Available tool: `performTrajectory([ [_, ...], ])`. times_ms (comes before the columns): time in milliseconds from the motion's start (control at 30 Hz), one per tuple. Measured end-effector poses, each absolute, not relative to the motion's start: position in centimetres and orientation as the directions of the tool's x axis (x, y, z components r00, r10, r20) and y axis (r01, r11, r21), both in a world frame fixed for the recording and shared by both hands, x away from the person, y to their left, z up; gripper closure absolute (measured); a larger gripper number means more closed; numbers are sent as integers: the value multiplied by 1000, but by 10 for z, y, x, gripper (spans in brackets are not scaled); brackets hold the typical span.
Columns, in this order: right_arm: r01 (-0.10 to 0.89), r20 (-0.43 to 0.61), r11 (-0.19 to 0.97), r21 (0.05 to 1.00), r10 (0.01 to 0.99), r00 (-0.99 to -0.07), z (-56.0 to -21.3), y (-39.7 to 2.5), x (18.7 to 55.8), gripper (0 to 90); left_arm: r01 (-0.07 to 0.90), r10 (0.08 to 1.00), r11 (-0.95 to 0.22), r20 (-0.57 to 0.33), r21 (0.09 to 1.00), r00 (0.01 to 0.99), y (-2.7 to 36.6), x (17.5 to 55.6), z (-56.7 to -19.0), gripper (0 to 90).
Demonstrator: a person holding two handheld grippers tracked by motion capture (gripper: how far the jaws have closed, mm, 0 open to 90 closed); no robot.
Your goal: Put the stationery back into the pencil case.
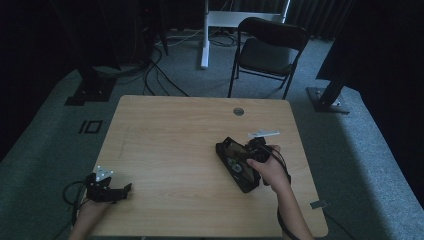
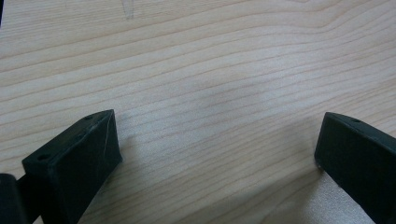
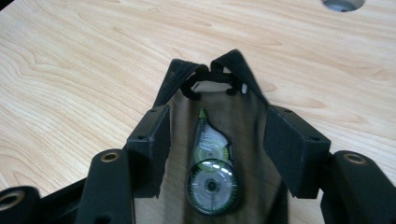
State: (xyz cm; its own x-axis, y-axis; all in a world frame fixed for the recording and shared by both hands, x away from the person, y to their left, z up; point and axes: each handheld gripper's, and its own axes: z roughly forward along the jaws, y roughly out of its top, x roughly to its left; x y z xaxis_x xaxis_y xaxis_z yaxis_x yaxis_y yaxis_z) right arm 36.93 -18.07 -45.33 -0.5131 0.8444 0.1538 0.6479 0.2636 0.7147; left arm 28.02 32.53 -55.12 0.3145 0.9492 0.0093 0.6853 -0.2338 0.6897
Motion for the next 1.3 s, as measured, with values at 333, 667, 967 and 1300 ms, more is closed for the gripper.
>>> performTrajectory([
  [333,633,150,226,740,863,-483,-449,-207,365,383,685,949,-234,9,690,315,325,280,-551,1],
  [667,621,147,180,763,887,-438,-457,-233,361,361,685,949,-234,9,690,314,325,280,-551,1],
  [967,627,154,142,766,906,-393,-474,-253,358,346,685,949,-234,9,690,315,325,280,-551,1],
  [1300,633,157,99,768,929,-336,-497,-270,352,325,685,949,-234,9,690,314,325,280,-551,1],
])
